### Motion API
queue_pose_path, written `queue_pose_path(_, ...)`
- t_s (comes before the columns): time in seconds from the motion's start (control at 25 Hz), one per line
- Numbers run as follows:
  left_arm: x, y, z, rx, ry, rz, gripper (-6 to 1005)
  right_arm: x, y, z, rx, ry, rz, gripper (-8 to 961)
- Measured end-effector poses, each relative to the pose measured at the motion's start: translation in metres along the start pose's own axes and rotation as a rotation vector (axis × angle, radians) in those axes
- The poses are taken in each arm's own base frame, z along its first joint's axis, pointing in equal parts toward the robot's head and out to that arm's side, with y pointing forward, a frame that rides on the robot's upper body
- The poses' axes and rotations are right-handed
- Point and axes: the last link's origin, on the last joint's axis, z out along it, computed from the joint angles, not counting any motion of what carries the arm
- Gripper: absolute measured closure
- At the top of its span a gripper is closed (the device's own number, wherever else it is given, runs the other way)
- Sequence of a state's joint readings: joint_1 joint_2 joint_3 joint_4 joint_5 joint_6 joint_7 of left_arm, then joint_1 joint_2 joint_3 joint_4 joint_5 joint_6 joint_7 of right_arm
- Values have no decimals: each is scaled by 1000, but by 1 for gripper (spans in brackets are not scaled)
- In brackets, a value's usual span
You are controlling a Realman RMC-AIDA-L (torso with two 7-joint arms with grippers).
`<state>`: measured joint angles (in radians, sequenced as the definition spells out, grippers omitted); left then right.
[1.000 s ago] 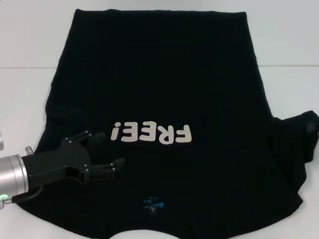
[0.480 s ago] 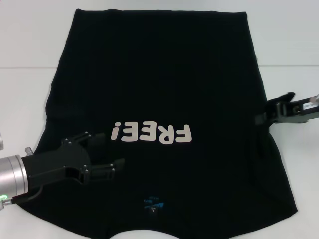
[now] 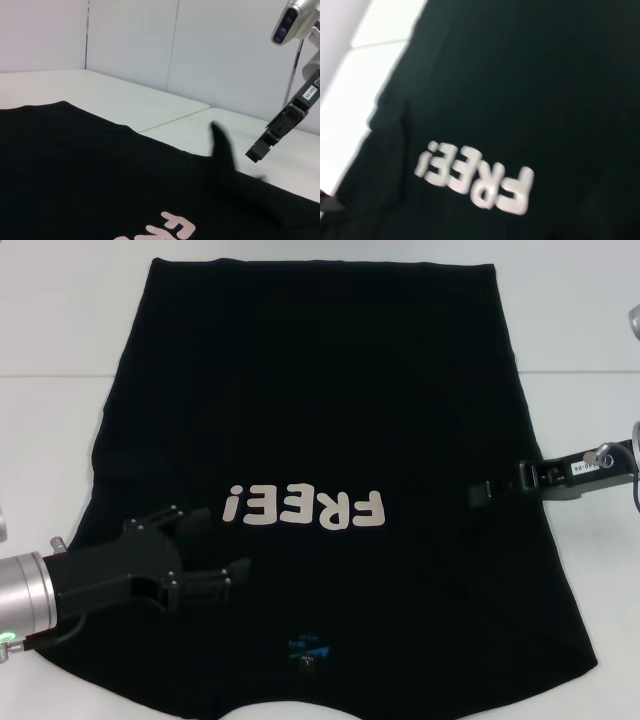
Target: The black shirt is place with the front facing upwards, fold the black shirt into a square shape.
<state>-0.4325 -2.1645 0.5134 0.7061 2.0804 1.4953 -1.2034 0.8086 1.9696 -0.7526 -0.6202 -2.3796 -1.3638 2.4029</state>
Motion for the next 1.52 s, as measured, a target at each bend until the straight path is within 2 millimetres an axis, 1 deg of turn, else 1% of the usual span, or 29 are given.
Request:
queue_pose_path(0.16,1,-2,-2,18,10,-52,61,5,0,-3,-80,-65,32,713)
queue_pose_path(0.24,1,-5,-4,32,19,-92,61,7,-2,-5,-91,-79,36,669)
queue_pose_path(0.32,3,-9,-8,51,33,-161,61,13,-5,-8,-117,-114,20,625)
queue_pose_path(0.36,4,-12,-11,61,43,-225,61,17,-8,-9,-128,-130,5,604)
queue_pose_path(0.44,8,-18,-18,72,62,-353,61,31,-11,-9,-157,-164,-59,560)
queue_pose_path(0.52,12,-22,-26,68,81,-466,61,47,-12,-8,-186,-186,-160,458)
queue_pose_path(0.64,20,-28,-42,55,84,-626,62,72,-10,-2,-214,-225,-329,305)
queue_pose_path(0.76,25,-37,-63,80,28,-806,62,95,-7,8,-216,-262,-498,191)
queue_pose_path(0.88,28,-44,-86,119,-3,-976,62,107,-6,14,-203,-294,-618,77)
queue_pose_path(0.96,31,-47,-101,136,-15,-1047,62,112,-6,16,-197,-312,-660,67)
queue_pose_path(1.12,32,-51,-123,192,-119,-1168,62,115,-7,16,-188,-330,-712,62)
queue_pose_path(1.28,25,-53,-130,254,-179,-1224,62,116,-7,16,-187,-335,-740,62)
queue_pose_path(1.52,11,-57,-134,334,-227,-1224,62,116,-6,16,-185,-338,-758,63)
